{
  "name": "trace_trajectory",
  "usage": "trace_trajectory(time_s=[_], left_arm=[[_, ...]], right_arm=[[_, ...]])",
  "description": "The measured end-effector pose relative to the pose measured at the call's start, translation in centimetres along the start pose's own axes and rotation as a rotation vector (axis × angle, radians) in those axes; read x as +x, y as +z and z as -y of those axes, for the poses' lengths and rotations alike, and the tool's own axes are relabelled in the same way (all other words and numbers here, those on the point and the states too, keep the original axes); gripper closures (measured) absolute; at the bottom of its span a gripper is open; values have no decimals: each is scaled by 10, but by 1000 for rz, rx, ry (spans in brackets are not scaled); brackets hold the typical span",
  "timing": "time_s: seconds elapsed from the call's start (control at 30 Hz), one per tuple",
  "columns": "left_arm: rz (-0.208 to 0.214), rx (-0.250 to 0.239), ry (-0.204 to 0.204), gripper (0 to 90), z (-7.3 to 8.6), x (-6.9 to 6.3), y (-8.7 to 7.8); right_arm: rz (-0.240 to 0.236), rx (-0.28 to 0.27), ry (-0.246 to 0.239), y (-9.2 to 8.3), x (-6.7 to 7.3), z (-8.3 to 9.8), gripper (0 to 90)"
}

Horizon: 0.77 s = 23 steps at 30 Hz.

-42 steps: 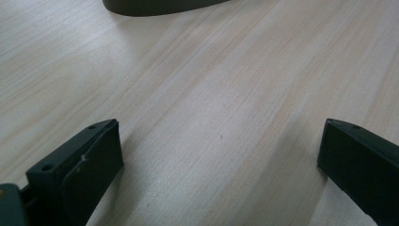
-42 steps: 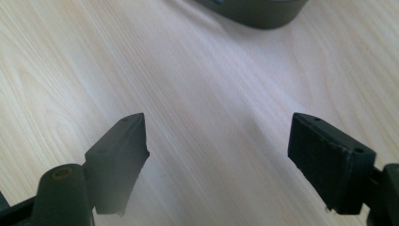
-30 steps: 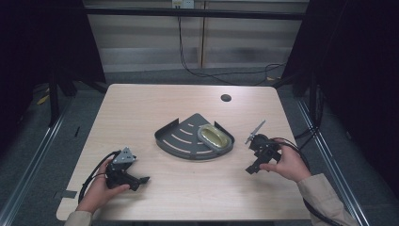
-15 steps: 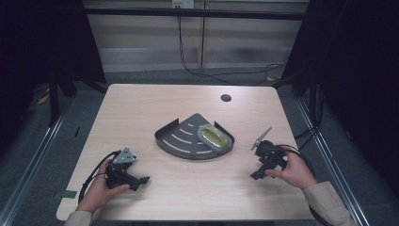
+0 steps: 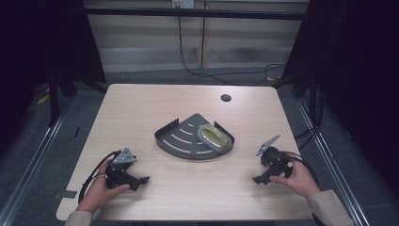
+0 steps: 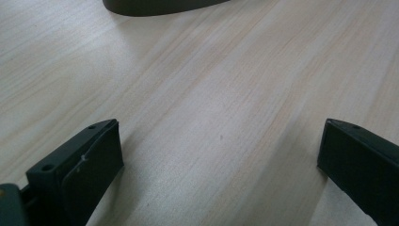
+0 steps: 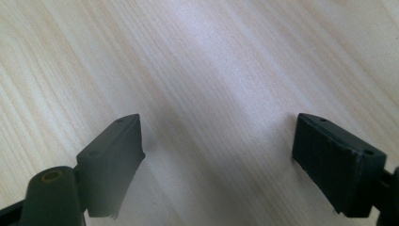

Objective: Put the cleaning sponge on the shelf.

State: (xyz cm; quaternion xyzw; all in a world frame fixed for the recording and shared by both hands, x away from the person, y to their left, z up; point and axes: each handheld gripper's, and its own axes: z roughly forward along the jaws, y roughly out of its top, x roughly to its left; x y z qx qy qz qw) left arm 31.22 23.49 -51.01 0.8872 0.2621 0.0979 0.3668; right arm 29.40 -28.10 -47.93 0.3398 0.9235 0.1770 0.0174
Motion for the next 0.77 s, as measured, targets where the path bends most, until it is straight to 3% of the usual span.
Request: trace_trajectory(time_s=[0.23, 0.53, 0.63, 0.77], left_arm=[[-1, 0, 0, 1, 0, 0, 0], [1, 1, -3, 0, 0, 0, 0], [0, 0, -2, 1, 0, 0, 0], [1, 1, -2, 0, 0, 0, 0]], right_arm=[[36, -113, -52, 2, 5, 17, 133], [38, -300, -47, 6, 4, 40, 128], [38, -323, -48, 7, 4, 43, 128], [44, -300, -41, 6, 5, 40, 123]])
